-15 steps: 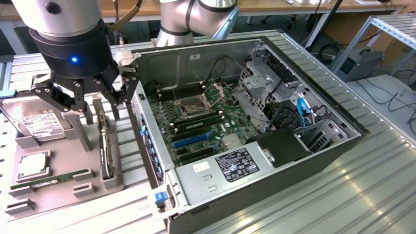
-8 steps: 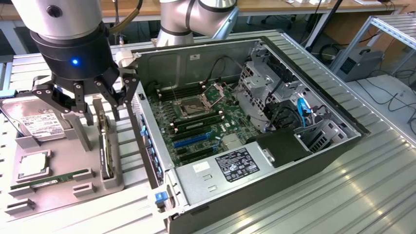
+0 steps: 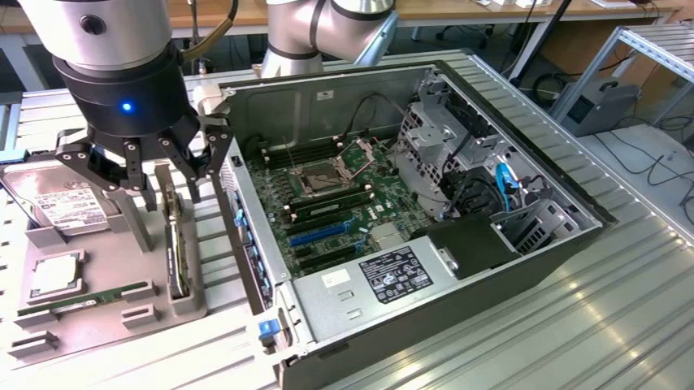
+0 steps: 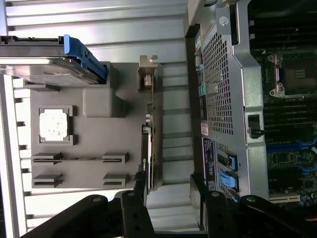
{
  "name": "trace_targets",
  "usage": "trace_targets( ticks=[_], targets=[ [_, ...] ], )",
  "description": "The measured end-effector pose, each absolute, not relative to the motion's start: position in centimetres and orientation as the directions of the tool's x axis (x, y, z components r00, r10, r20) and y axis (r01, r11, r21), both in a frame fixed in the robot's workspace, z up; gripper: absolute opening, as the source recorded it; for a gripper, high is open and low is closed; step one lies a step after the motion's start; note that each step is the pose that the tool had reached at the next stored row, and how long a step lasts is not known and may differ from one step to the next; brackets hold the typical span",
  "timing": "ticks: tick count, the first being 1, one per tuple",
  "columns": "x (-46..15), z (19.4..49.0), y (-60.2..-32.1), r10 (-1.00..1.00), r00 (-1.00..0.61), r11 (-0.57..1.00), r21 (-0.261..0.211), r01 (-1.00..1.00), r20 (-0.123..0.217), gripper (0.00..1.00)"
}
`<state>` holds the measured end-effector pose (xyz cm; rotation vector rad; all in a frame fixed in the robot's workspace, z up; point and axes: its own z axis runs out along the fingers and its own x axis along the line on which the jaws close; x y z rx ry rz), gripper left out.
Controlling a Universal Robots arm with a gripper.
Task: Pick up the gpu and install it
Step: 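Pick up the gpu and move the gpu toward the slot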
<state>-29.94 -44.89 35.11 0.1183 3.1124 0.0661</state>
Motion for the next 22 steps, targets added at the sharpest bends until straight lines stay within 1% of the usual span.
trace_targets(
  ticks=[22],
  targets=[
    [-29.9, 34.0, -44.9, 0.076, -0.997, 0.996, 0.043, 0.075, -0.025, 0.48]
  ],
)
